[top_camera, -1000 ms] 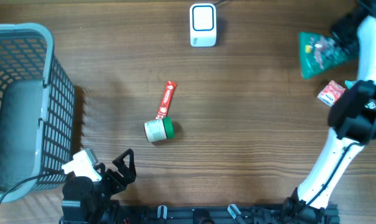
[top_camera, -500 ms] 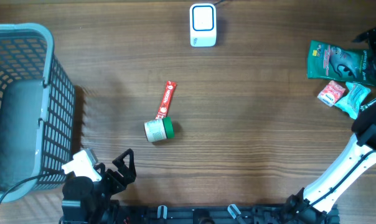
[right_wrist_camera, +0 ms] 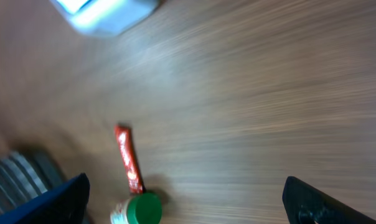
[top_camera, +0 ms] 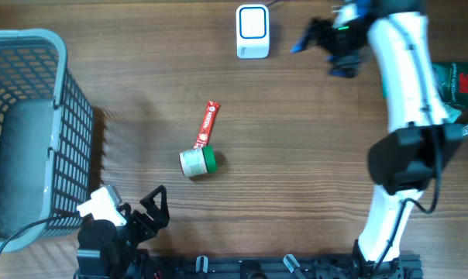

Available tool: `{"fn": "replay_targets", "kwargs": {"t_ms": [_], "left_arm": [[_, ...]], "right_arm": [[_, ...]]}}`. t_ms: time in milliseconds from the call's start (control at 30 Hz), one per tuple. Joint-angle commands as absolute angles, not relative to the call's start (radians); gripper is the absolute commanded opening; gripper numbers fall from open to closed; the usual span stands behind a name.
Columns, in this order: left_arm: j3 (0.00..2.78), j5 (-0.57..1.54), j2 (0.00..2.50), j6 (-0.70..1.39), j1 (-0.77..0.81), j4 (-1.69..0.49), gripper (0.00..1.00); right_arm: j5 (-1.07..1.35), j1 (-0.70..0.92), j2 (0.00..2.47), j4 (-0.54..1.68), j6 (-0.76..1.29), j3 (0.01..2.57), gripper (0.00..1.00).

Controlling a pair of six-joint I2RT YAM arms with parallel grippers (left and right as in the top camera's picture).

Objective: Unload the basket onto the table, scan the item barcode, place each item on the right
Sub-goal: 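Move the right gripper to the red Nescafé stick and grasp it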

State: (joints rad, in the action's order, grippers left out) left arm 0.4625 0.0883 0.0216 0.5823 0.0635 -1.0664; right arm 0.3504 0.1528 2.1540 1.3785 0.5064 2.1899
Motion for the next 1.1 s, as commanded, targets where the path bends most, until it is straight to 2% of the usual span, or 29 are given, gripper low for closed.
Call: {"fn": "replay_targets", "kwargs": {"t_ms": [0, 100, 200, 367, 500, 633, 867, 933, 967, 1033, 1067], "left_arm": [[0.458, 0.093, 0.020, 0.584, 0.058, -1.063, 1.00], [0.458, 0.093, 0.020, 0.584, 0.058, -1.063, 1.00], [0.458, 0.093, 0.020, 0.584, 0.058, -1.063, 1.00], [0.458, 0.093, 0.020, 0.584, 0.058, -1.063, 1.00], [0.458, 0.093, 0.020, 0.584, 0.058, -1.063, 1.00], [0.458, 0.093, 0.020, 0.584, 0.058, -1.063, 1.00], [0.458, 0.093, 0.020, 0.584, 0.058, -1.063, 1.00], [0.458, 0.093, 0.020, 0.584, 0.058, -1.063, 1.00], [0.458, 0.093, 0.020, 0.584, 0.058, -1.063, 1.00], [0.458, 0.093, 0.020, 0.584, 0.058, -1.063, 1.00], [0.458, 0.093, 0.020, 0.584, 0.058, -1.063, 1.00]], "right_arm": [[0.332, 0.323, 2.152, 1.277, 0.556, 2.057, 0.99], [0.324, 0.460, 2.152, 1.103, 0.630, 1.898, 0.96], [0.254, 0.556, 2.153, 0.989, 0.660, 1.826, 0.86], [0.005, 0.698, 2.159, 0.899, 0.683, 1.821, 0.84], [-0.046, 0.732, 2.212, 0.879, 0.699, 1.821, 0.82], [-0.044, 0.733, 2.288, 0.863, 0.736, 1.821, 0.74], [-0.044, 0.753, 2.370, 0.809, 0.738, 1.821, 0.73], [-0.040, 0.754, 2.401, 0.809, 0.740, 1.821, 0.66], [-0.033, 0.754, 2.413, 0.813, 0.740, 1.821, 0.58], [-0.023, 0.753, 2.434, 0.831, 0.747, 1.821, 0.18], [-0.035, 0.752, 2.445, 0.867, 0.773, 1.821, 0.05]]}}
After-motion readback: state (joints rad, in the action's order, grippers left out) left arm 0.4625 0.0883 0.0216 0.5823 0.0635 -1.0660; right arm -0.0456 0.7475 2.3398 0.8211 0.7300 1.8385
